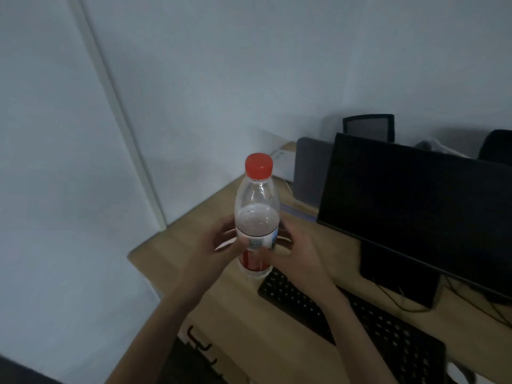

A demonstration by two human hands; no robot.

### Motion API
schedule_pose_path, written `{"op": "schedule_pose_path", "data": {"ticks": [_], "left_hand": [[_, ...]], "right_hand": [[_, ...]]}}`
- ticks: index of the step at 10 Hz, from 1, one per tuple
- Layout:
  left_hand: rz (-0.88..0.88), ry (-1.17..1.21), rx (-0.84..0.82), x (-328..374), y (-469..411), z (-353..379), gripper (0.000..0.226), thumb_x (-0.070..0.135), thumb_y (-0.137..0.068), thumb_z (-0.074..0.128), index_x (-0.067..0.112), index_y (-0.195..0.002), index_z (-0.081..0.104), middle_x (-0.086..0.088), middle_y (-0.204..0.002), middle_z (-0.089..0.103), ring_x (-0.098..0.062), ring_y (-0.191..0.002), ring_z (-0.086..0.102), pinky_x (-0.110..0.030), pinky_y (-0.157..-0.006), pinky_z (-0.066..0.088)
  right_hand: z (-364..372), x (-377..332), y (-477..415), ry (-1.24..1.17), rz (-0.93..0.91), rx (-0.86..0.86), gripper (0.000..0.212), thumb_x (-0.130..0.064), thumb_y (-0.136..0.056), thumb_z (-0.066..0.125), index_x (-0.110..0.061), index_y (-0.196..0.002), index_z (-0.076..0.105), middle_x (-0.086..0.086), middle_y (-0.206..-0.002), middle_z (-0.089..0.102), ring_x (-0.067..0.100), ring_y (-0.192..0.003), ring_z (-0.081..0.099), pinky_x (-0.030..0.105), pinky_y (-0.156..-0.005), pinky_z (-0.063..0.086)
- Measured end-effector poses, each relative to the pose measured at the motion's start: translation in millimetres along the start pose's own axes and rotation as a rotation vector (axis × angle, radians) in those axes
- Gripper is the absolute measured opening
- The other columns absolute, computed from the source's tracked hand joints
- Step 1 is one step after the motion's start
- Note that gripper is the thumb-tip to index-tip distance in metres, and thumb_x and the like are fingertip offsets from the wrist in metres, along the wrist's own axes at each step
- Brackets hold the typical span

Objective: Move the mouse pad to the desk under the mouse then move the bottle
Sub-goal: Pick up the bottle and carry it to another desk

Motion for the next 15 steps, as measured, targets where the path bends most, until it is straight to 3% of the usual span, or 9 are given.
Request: {"op": "schedule_pose_path", "data": {"ticks": [2, 5, 6, 7, 9, 11, 12, 13, 15], "left_hand": [[-0.044, -0.024, -0.005, -32.4, -50.5, -81.8, 0.029, 0.023, -0.077, 0.061, 0.035, -0.102, 0.059, 0.026, -0.102, 0.069, 0.001, -0.1, 0.063, -0.013, -0.077, 0.049], [-0.064, 0.012, -0.074, -93.1, -159.2, -142.0, 0.041, 0.026, -0.074, 0.059, 0.026, -0.114, 0.056, 0.033, -0.091, 0.069, 0.007, -0.094, 0.063, -0.007, -0.068, 0.047], [-0.109, -0.027, -0.127, -122.2, -200.4, -152.3, 0.032, 0.025, -0.076, 0.058, 0.032, -0.107, 0.056, 0.035, -0.09, 0.068, 0.01, -0.094, 0.062, -0.006, -0.069, 0.046], [-0.145, -0.043, -0.189, -149.7, -233.9, -156.9, 0.031, 0.029, -0.072, 0.058, 0.035, -0.102, 0.054, 0.023, -0.097, 0.067, 0.012, -0.095, 0.06, -0.006, -0.072, 0.046], [-0.198, -0.036, -0.299, -215.3, -293.3, -164.2, 0.039, 0.003, -0.08, 0.06, 0.035, -0.1, 0.053, 0.014, -0.107, 0.06, 0.008, -0.096, 0.061, -0.007, -0.073, 0.046], [-0.237, 0.006, -0.409, -266.6, -333.0, -160.2, 0.034, -0.003, -0.079, 0.059, 0.021, -0.103, 0.054, 0.007, -0.099, 0.061, 0.009, -0.086, 0.06, -0.004, -0.069, 0.045], [-0.258, 0.022, -0.471, -296.9, -348.5, -152.8, 0.035, -0.002, -0.079, 0.06, 0.009, -0.111, 0.054, 0.009, -0.095, 0.06, 0.018, -0.079, 0.059, -0.003, -0.064, 0.043], [-0.283, 0.042, -0.494, -328.2, -356.7, -143.0, 0.036, -0.006, -0.078, 0.059, 0.011, -0.109, 0.052, 0.005, -0.098, 0.06, 0.017, -0.079, 0.06, -0.005, -0.065, 0.045], [-0.37, 0.08, -0.468, -380.8, -367.5, -125.4, 0.039, -0.008, -0.079, 0.056, 0.008, -0.115, 0.047, 0.008, -0.096, 0.056, 0.004, -0.086, 0.059, -0.007, -0.066, 0.047]], "right_hand": [[69.2, 5.6, -69.6, 0.03, -0.015, 0.018, 0.053, -0.011, -0.069, 0.074, -0.041, -0.106, 0.052, -0.016, -0.103, 0.064, -0.004, -0.097, 0.059, 0.015, -0.081, 0.049], [126.4, 60.4, -188.8, 0.001, 0.065, 0.021, 0.052, -0.013, -0.07, 0.075, -0.025, -0.115, 0.052, -0.023, -0.101, 0.057, -0.014, -0.093, 0.055, 0.007, -0.078, 0.045], [139.9, 90.9, -225.3, -0.007, 0.15, 0.011, 0.052, -0.009, -0.07, 0.074, -0.037, -0.104, 0.047, -0.027, -0.099, 0.051, -0.025, -0.086, 0.051, 0.007, -0.081, 0.045], [146.6, 118.6, -257.5, 0.006, 0.201, 0.045, 0.054, -0.009, -0.068, 0.076, -0.039, -0.101, 0.044, -0.025, -0.1, 0.051, -0.017, -0.09, 0.054, 0.006, -0.079, 0.045], [159.8, 165.4, -294.7, -0.011, 0.332, 0.101, 0.053, -0.005, -0.071, 0.073, -0.029, -0.109, 0.045, -0.01, -0.105, 0.056, 0.014, -0.104, 0.056, 0.023, -0.089, 0.046], [170.2, 209.5, -316.8, 0.04, 0.407, 0.27, 0.055, -0.006, -0.068, 0.074, -0.009, -0.117, 0.049, -0.011, -0.099, 0.056, 0.008, -0.097, 0.055, 0.006, -0.077, 0.043], [177.1, 237.4, -321.4, 0.054, 0.467, 0.358, 0.055, -0.011, -0.069, 0.075, -0.011, -0.118, 0.049, -0.002, -0.106, 0.059, 0.014, -0.103, 0.056, 0.012, -0.083, 0.046], [180.2, 264.5, -321.7, 0.096, 0.499, 0.451, 0.055, -0.022, -0.063, 0.073, -0.015, -0.114, 0.051, -0.002, -0.102, 0.061, 0.021, -0.103, 0.058, 0.035, -0.09, 0.049], [182.2, 307.3, -332.2, 0.105, 0.554, 0.492, 0.057, -0.02, -0.06, 0.068, -0.01, -0.113, 0.05, -0.008, -0.096, 0.059, 0.019, -0.098, 0.058, 0.031, -0.083, 0.05]]}}
Point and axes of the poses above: each hand's wrist, its own y-axis away from the middle knuckle, its own z-axis out of the palm, x = y × z, the point moved 7 cm from there along -y, towards the middle knuckle
